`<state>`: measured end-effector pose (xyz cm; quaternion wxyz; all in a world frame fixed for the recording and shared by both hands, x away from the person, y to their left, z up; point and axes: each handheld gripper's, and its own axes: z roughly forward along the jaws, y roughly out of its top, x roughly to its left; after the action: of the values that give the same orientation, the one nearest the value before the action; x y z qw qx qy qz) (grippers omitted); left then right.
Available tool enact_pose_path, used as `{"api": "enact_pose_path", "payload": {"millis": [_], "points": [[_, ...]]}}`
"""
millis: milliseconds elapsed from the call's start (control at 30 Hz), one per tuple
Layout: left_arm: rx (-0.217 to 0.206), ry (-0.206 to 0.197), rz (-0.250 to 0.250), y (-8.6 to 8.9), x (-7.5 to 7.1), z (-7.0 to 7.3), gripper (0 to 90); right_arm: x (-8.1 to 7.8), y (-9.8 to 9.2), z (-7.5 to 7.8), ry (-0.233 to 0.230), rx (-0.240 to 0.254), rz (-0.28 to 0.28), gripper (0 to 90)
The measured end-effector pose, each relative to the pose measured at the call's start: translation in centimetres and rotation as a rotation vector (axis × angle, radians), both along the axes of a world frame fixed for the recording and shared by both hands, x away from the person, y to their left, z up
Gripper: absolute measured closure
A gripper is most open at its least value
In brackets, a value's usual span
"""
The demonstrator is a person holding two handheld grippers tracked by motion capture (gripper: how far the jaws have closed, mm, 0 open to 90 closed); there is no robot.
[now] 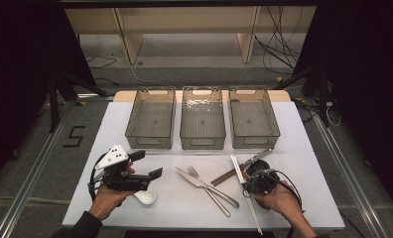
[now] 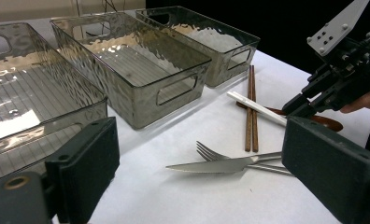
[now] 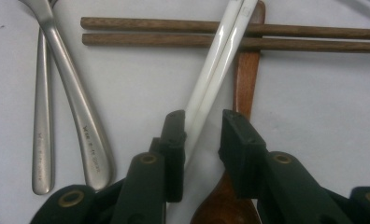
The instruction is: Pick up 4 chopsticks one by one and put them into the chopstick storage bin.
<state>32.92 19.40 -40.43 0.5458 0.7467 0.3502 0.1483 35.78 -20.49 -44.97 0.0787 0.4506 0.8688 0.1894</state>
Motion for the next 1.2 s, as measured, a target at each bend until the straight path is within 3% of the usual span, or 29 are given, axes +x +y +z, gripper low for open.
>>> {"api": "enact_pose_path", "payload": {"millis": [700,1200], "points": [[-0.003,-0.002,0.004,-0.01,-0.05,0.05,10.7,-0.02,0.24,-0.92,0.062,-0.013,0.011,75.1],[0.002,-0.005,0.004,0.0,-0.06,0.06,10.8,-0.01,0.13,-0.93,0.078,0.003,-0.046,82.8]]}}
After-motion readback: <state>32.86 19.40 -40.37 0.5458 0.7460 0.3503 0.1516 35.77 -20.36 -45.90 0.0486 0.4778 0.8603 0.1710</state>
